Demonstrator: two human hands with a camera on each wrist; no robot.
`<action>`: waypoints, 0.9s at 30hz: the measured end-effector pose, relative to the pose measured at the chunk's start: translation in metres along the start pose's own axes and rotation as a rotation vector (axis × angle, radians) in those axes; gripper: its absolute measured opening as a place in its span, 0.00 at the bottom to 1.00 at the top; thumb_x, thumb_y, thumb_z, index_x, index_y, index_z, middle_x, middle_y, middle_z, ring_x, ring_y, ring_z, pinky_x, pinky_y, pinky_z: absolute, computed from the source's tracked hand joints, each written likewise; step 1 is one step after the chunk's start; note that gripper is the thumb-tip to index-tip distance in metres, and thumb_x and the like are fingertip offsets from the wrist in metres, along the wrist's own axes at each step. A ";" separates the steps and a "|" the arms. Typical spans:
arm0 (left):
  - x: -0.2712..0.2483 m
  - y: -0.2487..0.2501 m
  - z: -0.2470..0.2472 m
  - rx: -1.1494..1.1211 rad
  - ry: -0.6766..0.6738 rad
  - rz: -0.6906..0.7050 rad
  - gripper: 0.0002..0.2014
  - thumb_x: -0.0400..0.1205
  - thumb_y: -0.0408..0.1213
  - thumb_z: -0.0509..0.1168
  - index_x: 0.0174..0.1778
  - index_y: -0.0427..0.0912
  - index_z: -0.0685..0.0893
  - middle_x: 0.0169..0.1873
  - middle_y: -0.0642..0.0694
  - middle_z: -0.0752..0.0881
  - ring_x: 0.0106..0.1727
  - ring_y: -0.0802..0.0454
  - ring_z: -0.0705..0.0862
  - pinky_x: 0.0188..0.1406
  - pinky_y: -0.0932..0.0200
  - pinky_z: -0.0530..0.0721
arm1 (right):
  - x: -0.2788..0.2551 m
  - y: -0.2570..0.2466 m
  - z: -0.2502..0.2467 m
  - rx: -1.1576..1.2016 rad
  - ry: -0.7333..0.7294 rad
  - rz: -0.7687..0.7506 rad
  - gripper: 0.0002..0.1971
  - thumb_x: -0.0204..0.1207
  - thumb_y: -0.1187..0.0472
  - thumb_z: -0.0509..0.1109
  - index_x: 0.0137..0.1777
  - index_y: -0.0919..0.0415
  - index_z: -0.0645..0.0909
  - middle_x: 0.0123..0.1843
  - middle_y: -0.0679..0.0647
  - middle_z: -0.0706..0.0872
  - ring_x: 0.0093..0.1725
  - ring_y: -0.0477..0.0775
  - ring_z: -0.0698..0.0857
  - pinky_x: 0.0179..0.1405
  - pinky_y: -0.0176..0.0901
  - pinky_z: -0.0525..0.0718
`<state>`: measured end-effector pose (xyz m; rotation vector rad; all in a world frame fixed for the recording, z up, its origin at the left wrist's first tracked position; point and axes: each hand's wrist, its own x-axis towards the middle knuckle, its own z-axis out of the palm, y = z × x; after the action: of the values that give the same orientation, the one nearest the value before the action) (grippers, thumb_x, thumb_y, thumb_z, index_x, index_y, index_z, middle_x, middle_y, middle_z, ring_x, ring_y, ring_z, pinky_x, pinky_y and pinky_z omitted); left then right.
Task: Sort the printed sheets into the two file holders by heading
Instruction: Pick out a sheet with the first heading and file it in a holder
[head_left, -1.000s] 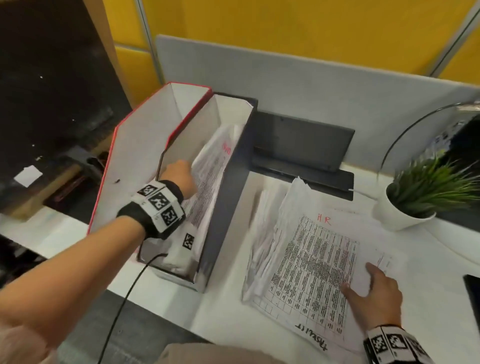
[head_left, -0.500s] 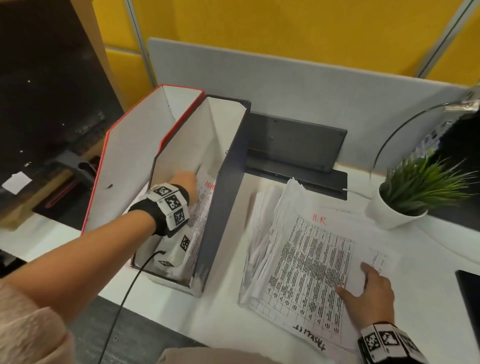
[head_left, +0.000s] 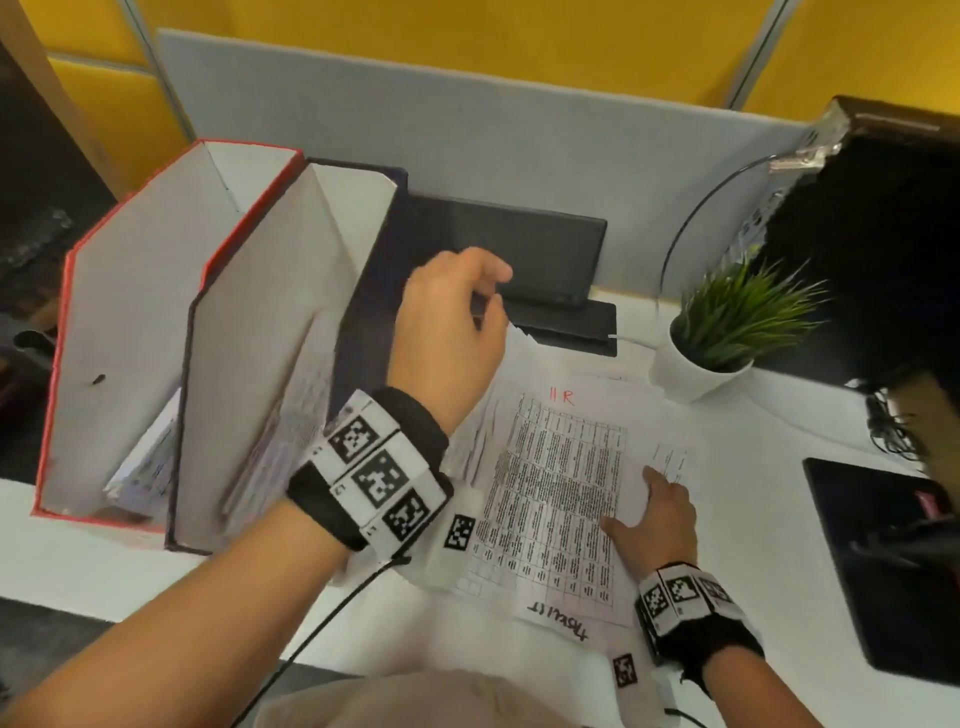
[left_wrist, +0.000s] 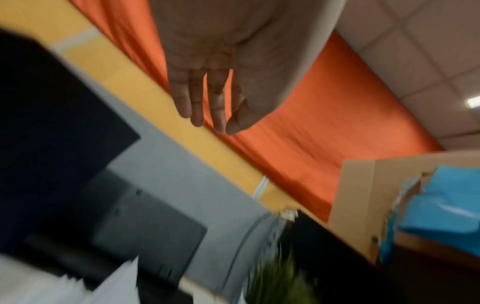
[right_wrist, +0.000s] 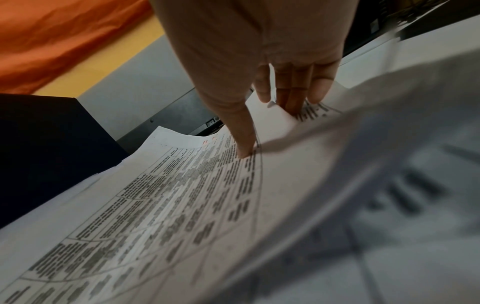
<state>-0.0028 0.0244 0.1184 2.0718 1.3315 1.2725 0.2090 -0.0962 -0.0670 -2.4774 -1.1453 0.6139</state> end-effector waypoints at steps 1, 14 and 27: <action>-0.009 -0.006 0.018 0.034 -0.112 -0.052 0.10 0.78 0.30 0.63 0.53 0.43 0.83 0.45 0.47 0.85 0.49 0.52 0.82 0.54 0.58 0.78 | 0.000 0.000 0.000 -0.006 -0.005 -0.003 0.44 0.67 0.54 0.79 0.80 0.59 0.59 0.76 0.62 0.67 0.75 0.62 0.66 0.73 0.54 0.70; -0.054 -0.090 0.099 0.320 -0.624 -0.648 0.20 0.75 0.47 0.72 0.42 0.29 0.84 0.41 0.35 0.88 0.40 0.40 0.85 0.32 0.58 0.78 | -0.005 0.003 -0.006 -0.105 -0.051 -0.104 0.37 0.72 0.48 0.73 0.79 0.57 0.62 0.75 0.56 0.67 0.74 0.58 0.66 0.72 0.50 0.70; -0.073 -0.089 0.088 0.196 -0.376 -0.291 0.09 0.81 0.29 0.64 0.41 0.30 0.87 0.41 0.36 0.83 0.40 0.43 0.81 0.43 0.56 0.81 | 0.000 -0.004 -0.004 0.326 -0.151 -0.094 0.46 0.64 0.68 0.81 0.78 0.54 0.60 0.69 0.57 0.71 0.61 0.51 0.76 0.61 0.42 0.79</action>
<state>0.0138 0.0186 -0.0255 2.0162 1.5499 0.6168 0.2083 -0.0944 -0.0617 -2.1208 -1.1069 0.8950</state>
